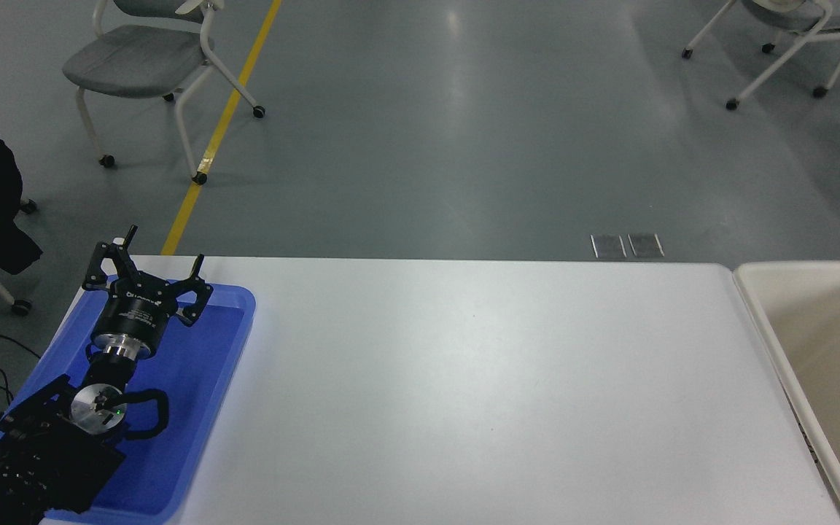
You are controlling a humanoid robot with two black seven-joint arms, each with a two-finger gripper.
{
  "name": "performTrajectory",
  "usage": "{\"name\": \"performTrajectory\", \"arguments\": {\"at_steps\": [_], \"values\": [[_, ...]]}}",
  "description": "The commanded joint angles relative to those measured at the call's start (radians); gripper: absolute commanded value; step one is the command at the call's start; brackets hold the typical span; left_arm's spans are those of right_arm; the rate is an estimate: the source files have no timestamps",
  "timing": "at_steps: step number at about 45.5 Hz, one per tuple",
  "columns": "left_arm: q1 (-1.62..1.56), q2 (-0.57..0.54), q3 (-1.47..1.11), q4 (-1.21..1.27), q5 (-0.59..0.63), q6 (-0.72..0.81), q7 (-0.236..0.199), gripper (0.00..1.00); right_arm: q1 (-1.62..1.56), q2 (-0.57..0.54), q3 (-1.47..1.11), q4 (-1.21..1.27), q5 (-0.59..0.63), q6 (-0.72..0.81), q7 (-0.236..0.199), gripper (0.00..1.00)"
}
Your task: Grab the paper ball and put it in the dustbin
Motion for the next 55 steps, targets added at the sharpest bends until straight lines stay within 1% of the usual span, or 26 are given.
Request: {"name": "performTrajectory", "arguments": {"at_steps": [1,3,7,16,17,18,19,20,21,22,46,51,55], "values": [[0.000,0.000,0.000,0.000,0.000,0.000,0.000,1.00,-0.260,0.185,0.072,-0.250,0.177,-0.090,-0.002,0.00],[0.000,0.000,0.000,0.000,0.000,0.000,0.000,1.00,-0.266,0.192,0.072,-0.252,0.200,-0.113,-0.003,0.00],[0.000,0.000,0.000,0.000,0.000,0.000,0.000,1.00,-0.281,0.201,0.072,-0.249,0.207,-0.151,-0.005,0.00],[0.000,0.000,0.000,0.000,0.000,0.000,0.000,1.00,-0.283,0.204,0.074,-0.255,0.208,-0.176,-0.003,0.00],[0.000,0.000,0.000,-0.003,0.000,0.000,0.000,1.00,-0.283,0.204,0.074,-0.255,0.208,-0.180,-0.003,0.04],[0.000,0.000,0.000,0.000,0.000,0.000,0.000,1.00,-0.283,0.204,0.074,-0.252,0.208,-0.186,-0.002,0.13],[0.000,0.000,0.000,0.000,0.000,0.000,0.000,1.00,-0.283,0.202,0.074,-0.251,0.208,-0.192,-0.002,0.51],[0.000,0.000,0.000,0.000,0.000,0.000,0.000,1.00,-0.283,0.204,0.076,-0.251,0.208,-0.195,-0.002,0.71],[0.000,0.000,0.000,0.000,0.000,0.000,0.000,1.00,-0.281,0.204,0.079,-0.249,0.210,-0.195,-0.002,0.89],[0.000,0.000,0.000,0.000,0.000,0.000,0.000,1.00,-0.281,0.204,0.082,-0.249,0.210,-0.194,-0.002,1.00],[0.000,0.000,0.000,0.000,0.000,0.000,0.000,1.00,-0.272,0.195,0.163,-0.251,0.210,-0.199,0.000,1.00],[0.000,0.000,0.000,0.000,0.000,0.000,0.000,1.00,-0.246,0.196,0.220,-0.249,0.211,-0.211,0.004,1.00],[0.000,0.000,0.000,-0.003,0.000,0.000,0.000,1.00,-0.197,0.201,0.327,-0.238,0.220,-0.208,0.003,1.00]]}}
